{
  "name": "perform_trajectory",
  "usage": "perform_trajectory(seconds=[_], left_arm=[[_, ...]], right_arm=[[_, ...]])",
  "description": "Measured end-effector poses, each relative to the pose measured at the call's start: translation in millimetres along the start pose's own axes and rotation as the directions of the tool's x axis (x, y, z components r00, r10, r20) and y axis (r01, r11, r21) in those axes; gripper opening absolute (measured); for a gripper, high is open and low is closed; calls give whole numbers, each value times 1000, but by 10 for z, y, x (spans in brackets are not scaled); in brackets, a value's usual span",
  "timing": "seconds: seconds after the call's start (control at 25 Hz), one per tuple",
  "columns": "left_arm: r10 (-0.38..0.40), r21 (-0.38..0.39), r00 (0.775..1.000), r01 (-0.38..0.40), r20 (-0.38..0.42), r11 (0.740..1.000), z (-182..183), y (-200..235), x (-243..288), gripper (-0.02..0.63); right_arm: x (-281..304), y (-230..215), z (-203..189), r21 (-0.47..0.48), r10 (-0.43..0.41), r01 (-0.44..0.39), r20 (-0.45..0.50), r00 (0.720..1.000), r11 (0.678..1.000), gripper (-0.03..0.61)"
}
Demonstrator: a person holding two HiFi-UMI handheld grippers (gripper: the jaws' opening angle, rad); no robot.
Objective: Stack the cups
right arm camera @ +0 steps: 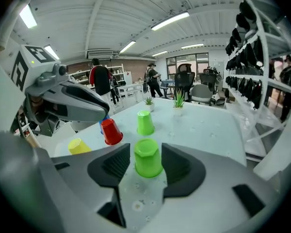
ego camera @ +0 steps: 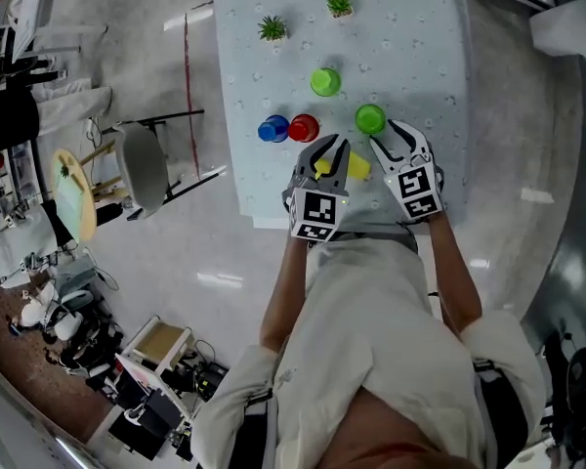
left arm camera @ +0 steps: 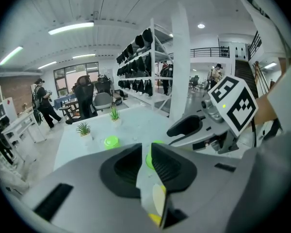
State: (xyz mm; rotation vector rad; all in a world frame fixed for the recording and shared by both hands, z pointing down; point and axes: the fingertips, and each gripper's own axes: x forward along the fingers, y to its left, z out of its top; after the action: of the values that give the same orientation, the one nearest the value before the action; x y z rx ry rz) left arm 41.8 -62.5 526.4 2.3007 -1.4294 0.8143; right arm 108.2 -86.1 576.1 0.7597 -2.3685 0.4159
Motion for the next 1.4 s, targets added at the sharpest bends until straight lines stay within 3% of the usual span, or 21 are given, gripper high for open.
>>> perform_trajectory(seconds=[0.48,0.6,0.68,1.4], left_arm=[[-46,4,999,46,-5,999,-83,9,106,68],[-62,0,998,62,0,998,-94,32,113,67],[-73,-1,997,73,6,997,-103,44,107,68],[-122,-2,992,122,45,993,-207,186,-50,67]], right_arm=[[276,3,-84,-49,-27,24,-57,998,999,261],[331,2,-96,-63,-45,40,-67,997,997,259],[347,2,-101,-68,-63,58,-72,995,996,207],[347,86,-116,-48,-112,108,-82,990,993,204]])
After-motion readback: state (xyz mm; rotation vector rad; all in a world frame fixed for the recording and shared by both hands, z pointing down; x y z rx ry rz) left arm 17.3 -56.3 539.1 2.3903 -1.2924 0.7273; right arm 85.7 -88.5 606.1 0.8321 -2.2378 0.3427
